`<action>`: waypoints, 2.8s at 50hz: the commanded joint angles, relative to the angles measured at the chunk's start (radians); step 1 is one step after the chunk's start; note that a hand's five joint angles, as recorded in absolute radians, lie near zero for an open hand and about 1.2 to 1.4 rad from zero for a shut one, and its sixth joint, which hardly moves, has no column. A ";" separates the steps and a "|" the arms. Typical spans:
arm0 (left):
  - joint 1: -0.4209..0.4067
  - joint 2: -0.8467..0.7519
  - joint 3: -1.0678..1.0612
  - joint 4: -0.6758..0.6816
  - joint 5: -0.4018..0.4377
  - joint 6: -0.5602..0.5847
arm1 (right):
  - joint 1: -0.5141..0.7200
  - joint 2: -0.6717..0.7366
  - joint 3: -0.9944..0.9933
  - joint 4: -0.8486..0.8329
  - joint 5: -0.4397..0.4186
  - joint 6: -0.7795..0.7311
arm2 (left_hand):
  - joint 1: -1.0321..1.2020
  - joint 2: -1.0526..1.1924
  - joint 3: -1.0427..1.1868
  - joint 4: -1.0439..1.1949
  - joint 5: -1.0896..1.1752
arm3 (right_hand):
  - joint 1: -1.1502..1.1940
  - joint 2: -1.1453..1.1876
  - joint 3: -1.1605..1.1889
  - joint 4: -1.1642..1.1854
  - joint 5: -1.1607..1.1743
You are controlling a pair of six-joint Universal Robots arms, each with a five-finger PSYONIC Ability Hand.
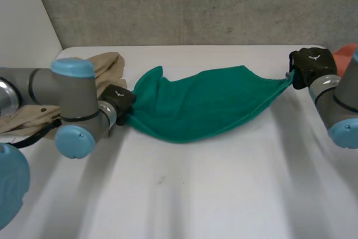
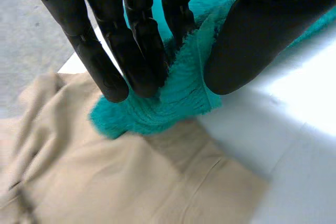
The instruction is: Fold the laundry.
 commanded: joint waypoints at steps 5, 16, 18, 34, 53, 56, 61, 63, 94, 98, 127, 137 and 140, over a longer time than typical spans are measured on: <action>0.052 0.558 -0.189 -0.147 0.029 0.046 | -0.078 -0.240 -0.039 0.191 -0.045 -0.225 | 0.236 0.204 0.207 0.200 0.234 | 0.269 0.217 0.206 0.197 0.203; 0.115 0.739 -0.116 -0.208 0.093 0.046 | -0.106 -0.369 -0.193 0.325 -0.047 -0.146 | 0.236 0.204 0.207 0.200 0.234 | 0.269 0.217 0.206 0.197 0.203; 0.118 0.707 -0.097 -0.221 0.101 0.046 | -0.103 -0.351 -0.209 0.346 -0.053 -0.146 | 0.236 0.204 0.207 0.200 0.234 | 0.269 0.217 0.206 0.197 0.203; 0.084 0.151 0.599 -0.101 0.103 0.071 | 0.003 0.077 -0.604 0.109 0.113 0.093 | 0.236 0.204 0.207 0.200 0.234 | 0.269 0.217 0.206 0.197 0.203; 0.100 0.268 0.429 -0.022 0.055 -0.137 | -0.002 -0.007 -0.550 0.023 0.110 0.299 | 0.236 0.204 0.207 0.200 0.234 | 0.269 0.217 0.206 0.197 0.203; 0.113 0.283 0.267 -0.009 0.099 -0.105 | -0.011 -0.003 -0.478 0.096 0.065 0.286 | 0.236 0.204 0.207 0.200 0.234 | 0.269 0.217 0.206 0.197 0.203; 0.130 0.278 0.029 0.029 0.149 -0.031 | -0.025 0.013 -0.331 0.171 0.007 0.253 | 0.236 0.204 0.207 0.200 0.234 | 0.269 0.217 0.206 0.197 0.203; 0.133 0.271 -0.042 0.052 0.162 0.001 | -0.029 0.017 -0.274 0.182 -0.007 0.235 | 0.236 0.204 0.207 0.200 0.234 | 0.269 0.217 0.206 0.197 0.203; 0.189 0.114 -0.347 0.448 0.037 0.212 | -0.058 0.025 -0.007 0.066 -0.051 0.106 | -0.548 -0.579 -0.577 -0.584 -0.550 | 0.269 0.217 0.206 0.197 0.203; 0.198 0.139 -0.370 0.427 0.055 0.207 | -0.058 0.024 -0.007 0.066 -0.054 0.097 | -0.521 -0.553 -0.550 -0.558 -0.524 | 0.269 0.217 0.206 0.197 0.203; 0.247 0.179 -0.401 0.255 0.210 0.078 | -0.054 0.028 0.002 0.066 -0.058 0.080 | -0.513 -0.544 -0.542 -0.549 -0.515 | 0.269 0.217 0.206 0.197 0.203; 0.247 0.117 -0.334 0.278 0.221 0.113 | -0.065 0.028 0.005 0.067 -0.058 0.078 | -0.032 -0.064 -0.061 -0.068 -0.034 | 0.269 0.217 0.206 0.197 0.203; 0.249 0.137 -0.335 0.284 0.222 0.109 | -0.065 0.025 0.005 0.073 -0.058 0.078 | 0.236 0.204 0.207 0.200 0.234 | 0.269 0.217 0.206 0.197 0.203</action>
